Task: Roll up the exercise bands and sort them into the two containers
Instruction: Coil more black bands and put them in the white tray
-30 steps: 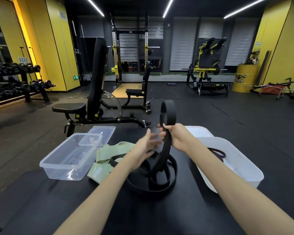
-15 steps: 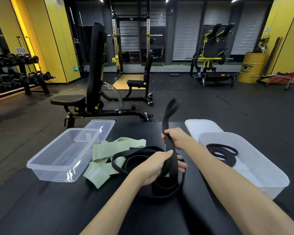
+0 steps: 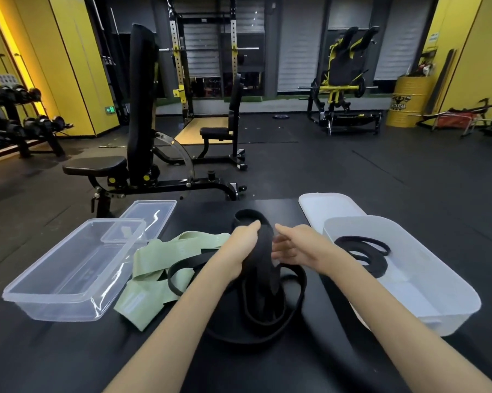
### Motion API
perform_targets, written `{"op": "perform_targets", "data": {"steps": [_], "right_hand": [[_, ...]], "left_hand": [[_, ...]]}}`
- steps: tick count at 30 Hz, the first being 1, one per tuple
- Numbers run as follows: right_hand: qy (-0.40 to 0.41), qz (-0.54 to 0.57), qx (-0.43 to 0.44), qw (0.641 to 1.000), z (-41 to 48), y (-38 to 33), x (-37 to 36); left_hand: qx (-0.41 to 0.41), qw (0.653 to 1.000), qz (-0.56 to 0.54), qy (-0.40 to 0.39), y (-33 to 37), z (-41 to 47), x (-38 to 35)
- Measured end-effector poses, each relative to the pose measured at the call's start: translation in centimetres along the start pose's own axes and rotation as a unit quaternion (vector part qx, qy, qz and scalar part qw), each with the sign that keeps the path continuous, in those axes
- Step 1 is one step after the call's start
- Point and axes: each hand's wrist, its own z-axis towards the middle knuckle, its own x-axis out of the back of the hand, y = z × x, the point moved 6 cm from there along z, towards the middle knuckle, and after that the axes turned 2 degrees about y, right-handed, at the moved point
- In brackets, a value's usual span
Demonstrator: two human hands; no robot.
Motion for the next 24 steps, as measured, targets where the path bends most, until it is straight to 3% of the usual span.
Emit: {"op": "perform_targets", "data": {"steps": [2, 6, 11, 18, 20, 24], "right_hand": [[-0.022, -0.027, 0.013, 0.999, -1.6, -0.3, -0.7], [-0.129, 0.039, 0.081, 0.988, -3.8, -0.2, -3.4], [-0.076, 0.052, 0.169, 0.981, -4.0, -1.5, -3.2], [-0.11, 0.156, 0.151, 0.97, -4.3, -5.6, -2.0], [-0.109, 0.194, 0.143, 0.964, -4.0, -6.3, -1.7], [-0.122, 0.214, 0.148, 0.958, -4.1, -6.8, -2.0]], "left_hand": [[-0.009, 1.0, 0.018, 0.003, 1.5, 0.1, -0.2], [-0.04, 0.997, -0.047, -0.038, 4.3, -0.3, -1.3], [-0.078, 0.988, 0.133, -0.025, 4.7, -2.0, -0.7], [-0.157, 0.96, 0.117, -0.199, 1.9, -5.5, 0.7], [-0.216, 0.95, 0.126, -0.188, 2.7, -5.9, 0.9], [-0.301, 0.934, 0.175, -0.083, 6.6, -6.2, 1.0]]}}
